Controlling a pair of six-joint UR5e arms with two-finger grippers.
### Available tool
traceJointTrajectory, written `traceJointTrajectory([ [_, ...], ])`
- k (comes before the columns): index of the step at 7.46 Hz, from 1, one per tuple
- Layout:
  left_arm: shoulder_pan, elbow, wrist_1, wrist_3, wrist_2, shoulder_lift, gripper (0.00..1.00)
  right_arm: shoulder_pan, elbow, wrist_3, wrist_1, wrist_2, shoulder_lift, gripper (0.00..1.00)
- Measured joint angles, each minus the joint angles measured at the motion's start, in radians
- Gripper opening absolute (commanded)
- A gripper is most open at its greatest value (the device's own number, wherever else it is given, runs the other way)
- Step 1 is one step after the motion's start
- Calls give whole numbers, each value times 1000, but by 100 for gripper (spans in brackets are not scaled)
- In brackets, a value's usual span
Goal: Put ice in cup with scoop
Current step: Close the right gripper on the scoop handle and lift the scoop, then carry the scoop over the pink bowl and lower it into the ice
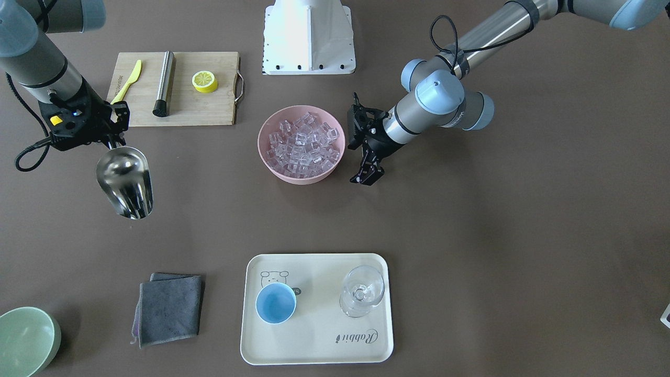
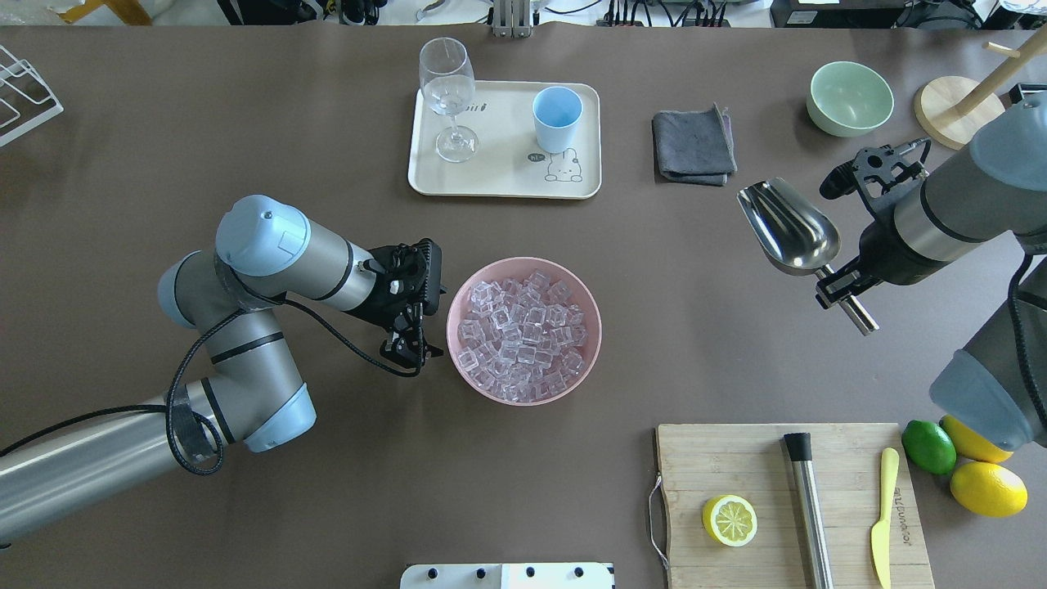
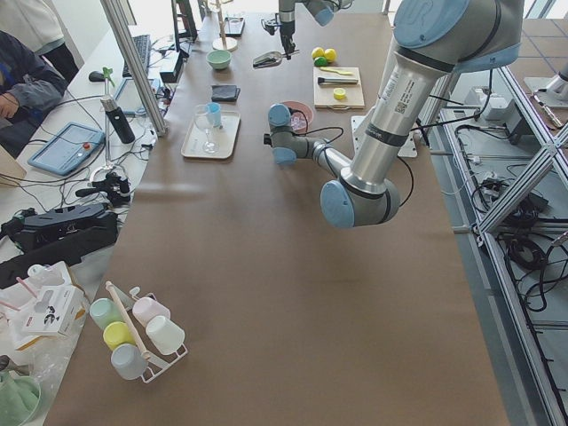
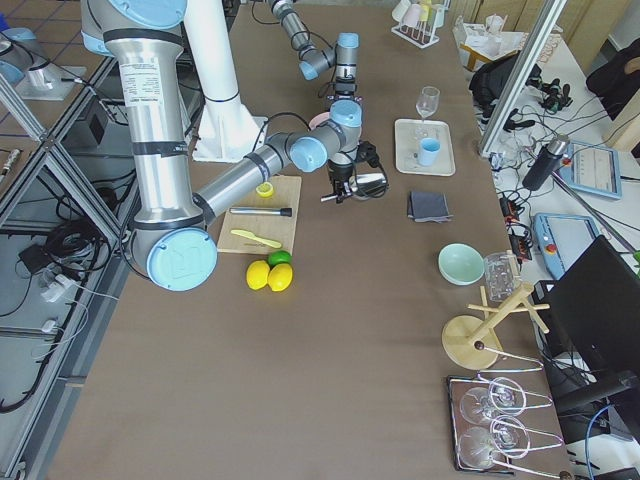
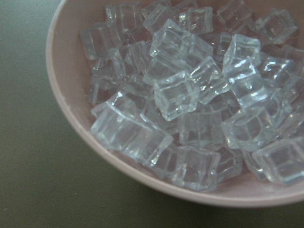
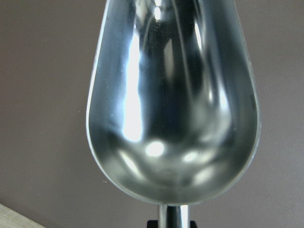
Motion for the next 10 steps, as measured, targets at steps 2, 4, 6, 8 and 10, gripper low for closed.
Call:
traceJointTrajectory([
  [2, 3, 4, -3, -2, -3, -4, 98, 1, 11, -204, -8, -10, 28, 0],
  [4, 4, 4, -1, -6, -3, -7, 98, -1, 38, -413, -52, -67, 64, 0],
  [6, 5, -2, 0, -6, -3, -7, 98, -33, 122, -632, -256, -135, 150, 0],
  [8, 5, -6, 1, -5, -3, -6, 98, -87, 222, -792, -487, -189, 212, 0],
  [10, 5, -10, 2, -4, -3, -4, 98, -123, 263, -968, -700, -251, 289, 0],
])
